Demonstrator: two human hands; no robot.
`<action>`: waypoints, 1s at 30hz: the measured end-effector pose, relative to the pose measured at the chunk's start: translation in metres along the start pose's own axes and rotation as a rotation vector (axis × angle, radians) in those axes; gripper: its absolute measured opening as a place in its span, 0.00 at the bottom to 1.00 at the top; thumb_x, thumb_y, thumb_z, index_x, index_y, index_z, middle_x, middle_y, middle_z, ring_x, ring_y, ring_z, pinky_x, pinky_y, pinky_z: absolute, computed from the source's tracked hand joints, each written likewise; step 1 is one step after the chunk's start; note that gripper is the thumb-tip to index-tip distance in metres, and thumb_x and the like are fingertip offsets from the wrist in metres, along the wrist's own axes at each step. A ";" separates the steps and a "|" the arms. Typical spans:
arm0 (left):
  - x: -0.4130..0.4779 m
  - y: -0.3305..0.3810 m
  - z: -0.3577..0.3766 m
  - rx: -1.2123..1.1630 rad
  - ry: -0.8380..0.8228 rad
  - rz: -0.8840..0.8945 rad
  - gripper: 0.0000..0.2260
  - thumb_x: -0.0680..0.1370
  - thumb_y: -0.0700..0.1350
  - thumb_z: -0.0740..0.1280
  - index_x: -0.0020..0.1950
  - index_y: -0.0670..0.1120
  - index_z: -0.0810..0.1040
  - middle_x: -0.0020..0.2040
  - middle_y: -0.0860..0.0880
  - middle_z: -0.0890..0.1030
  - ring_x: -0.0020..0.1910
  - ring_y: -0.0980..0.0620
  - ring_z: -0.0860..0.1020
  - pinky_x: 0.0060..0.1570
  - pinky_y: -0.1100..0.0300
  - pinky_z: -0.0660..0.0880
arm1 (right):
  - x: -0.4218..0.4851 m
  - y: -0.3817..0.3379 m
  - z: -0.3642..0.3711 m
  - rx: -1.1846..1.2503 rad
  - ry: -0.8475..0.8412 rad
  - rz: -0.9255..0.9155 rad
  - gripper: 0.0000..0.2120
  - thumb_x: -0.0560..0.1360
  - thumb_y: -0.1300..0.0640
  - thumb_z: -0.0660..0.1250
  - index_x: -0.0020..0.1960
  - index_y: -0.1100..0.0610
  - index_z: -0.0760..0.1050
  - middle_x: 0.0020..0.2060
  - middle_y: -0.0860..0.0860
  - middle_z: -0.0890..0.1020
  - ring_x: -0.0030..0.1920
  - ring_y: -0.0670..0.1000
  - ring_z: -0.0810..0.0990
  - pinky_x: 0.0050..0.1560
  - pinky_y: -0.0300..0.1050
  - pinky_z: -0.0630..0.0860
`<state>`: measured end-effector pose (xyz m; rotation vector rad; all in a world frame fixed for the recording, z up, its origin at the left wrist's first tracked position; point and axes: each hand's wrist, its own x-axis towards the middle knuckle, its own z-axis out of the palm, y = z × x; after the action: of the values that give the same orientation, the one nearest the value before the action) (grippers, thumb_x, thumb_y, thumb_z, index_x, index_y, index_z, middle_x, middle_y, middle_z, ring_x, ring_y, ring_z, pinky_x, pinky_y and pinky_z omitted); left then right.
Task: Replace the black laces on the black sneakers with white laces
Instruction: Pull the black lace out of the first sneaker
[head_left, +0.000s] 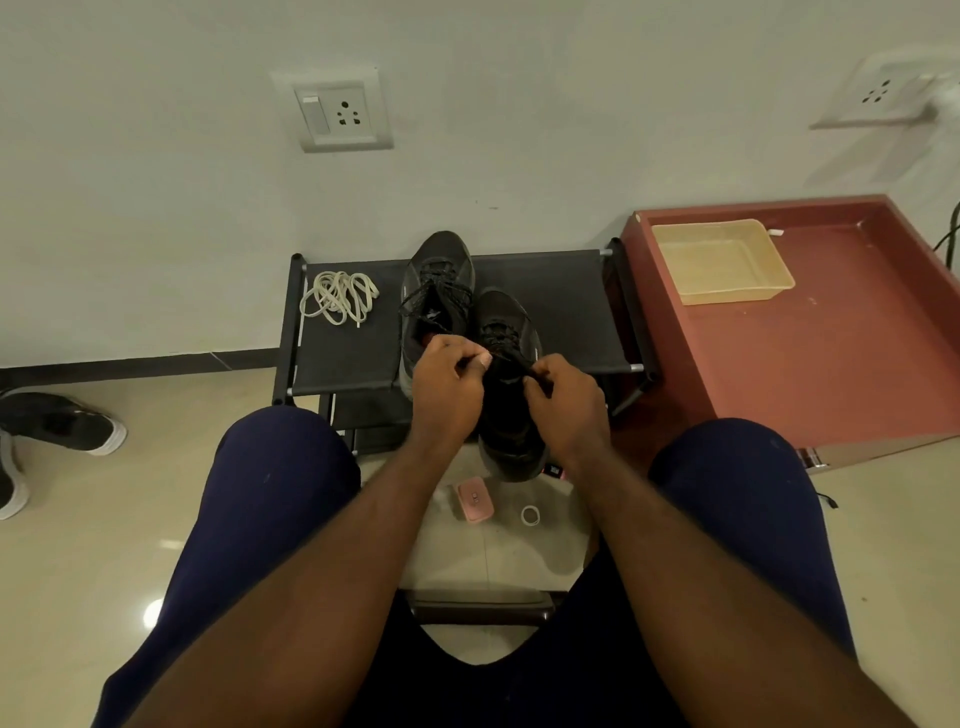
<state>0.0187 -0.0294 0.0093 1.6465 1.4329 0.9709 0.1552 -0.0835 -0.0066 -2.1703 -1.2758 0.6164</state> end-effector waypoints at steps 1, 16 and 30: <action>-0.001 0.006 -0.002 -0.136 -0.023 -0.134 0.03 0.79 0.38 0.66 0.47 0.40 0.79 0.41 0.44 0.79 0.33 0.56 0.76 0.34 0.67 0.72 | 0.002 0.000 0.000 0.006 0.004 0.011 0.05 0.77 0.49 0.67 0.47 0.48 0.72 0.42 0.48 0.81 0.44 0.53 0.80 0.46 0.57 0.80; 0.008 0.012 -0.014 -0.245 -0.268 -0.459 0.10 0.82 0.45 0.61 0.41 0.47 0.71 0.29 0.51 0.70 0.27 0.54 0.68 0.31 0.58 0.68 | 0.005 0.001 0.001 0.026 0.008 0.017 0.06 0.78 0.51 0.66 0.45 0.48 0.71 0.42 0.48 0.80 0.43 0.53 0.80 0.46 0.56 0.80; -0.001 0.027 -0.021 -0.288 -0.162 -0.206 0.15 0.75 0.37 0.63 0.28 0.46 0.73 0.28 0.47 0.72 0.31 0.51 0.71 0.32 0.57 0.69 | 0.006 0.002 0.002 0.022 -0.006 0.018 0.05 0.78 0.50 0.66 0.48 0.50 0.72 0.43 0.49 0.80 0.45 0.54 0.80 0.47 0.58 0.80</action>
<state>0.0120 -0.0326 0.0428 1.3087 1.2605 0.8602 0.1578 -0.0786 -0.0098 -2.1651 -1.2485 0.6421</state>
